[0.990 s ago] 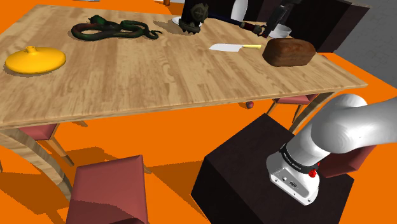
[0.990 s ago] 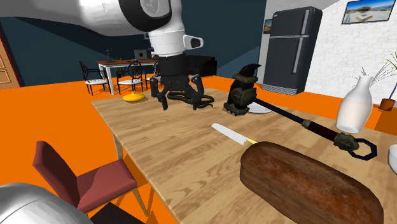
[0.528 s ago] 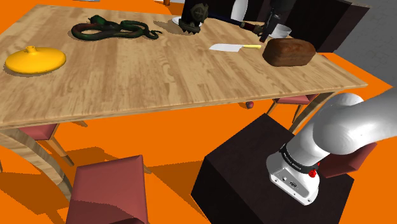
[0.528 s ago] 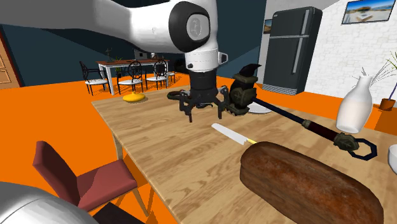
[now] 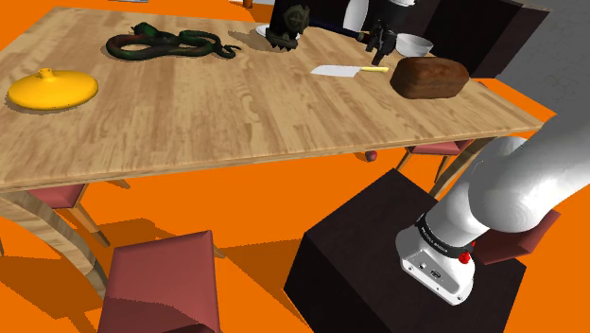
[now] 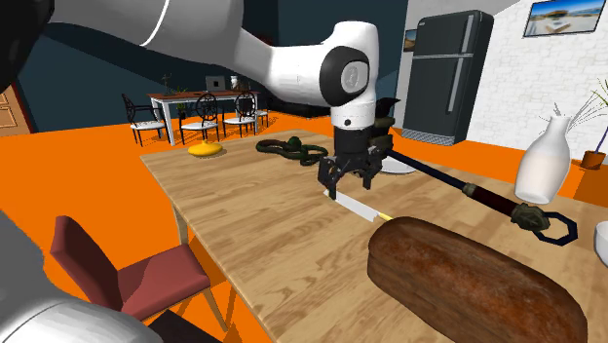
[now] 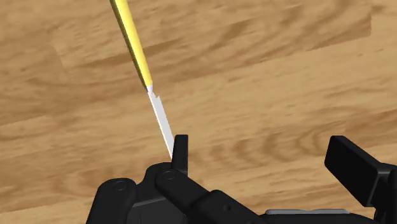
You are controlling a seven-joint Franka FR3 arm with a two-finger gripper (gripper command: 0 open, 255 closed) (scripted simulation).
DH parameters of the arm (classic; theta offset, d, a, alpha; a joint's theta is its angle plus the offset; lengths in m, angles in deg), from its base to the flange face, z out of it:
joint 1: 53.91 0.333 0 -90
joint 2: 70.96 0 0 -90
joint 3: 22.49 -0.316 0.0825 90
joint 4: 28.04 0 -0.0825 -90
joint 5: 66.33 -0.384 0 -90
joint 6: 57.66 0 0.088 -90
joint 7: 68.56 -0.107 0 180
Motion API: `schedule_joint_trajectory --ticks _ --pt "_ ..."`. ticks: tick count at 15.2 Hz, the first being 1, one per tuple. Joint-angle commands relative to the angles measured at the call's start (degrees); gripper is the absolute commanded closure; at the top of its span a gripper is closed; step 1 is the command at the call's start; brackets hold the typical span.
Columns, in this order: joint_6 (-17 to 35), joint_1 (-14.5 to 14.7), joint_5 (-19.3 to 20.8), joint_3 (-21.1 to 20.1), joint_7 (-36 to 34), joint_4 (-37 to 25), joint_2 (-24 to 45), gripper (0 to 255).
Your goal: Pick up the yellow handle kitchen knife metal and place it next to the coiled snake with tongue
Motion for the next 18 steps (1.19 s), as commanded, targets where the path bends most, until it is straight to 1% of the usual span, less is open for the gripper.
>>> schedule_joint_trajectory --ticks 1,3,6,13,18 --pt "1.29 0.94 -2.37 2.24 7.39 -3.18 5.46 0" --pt "1.89 1.34 -5.34 3.63 14.19 -6.88 11.04 0" --pt "2.10 0.70 -9.61 4.17 23.09 -12.38 18.72 0" --pt "6.99 0.21 -11.17 3.83 24.14 -9.28 20.90 0" --pt "7.38 0.17 -11.32 3.81 24.24 -9.05 21.10 0"
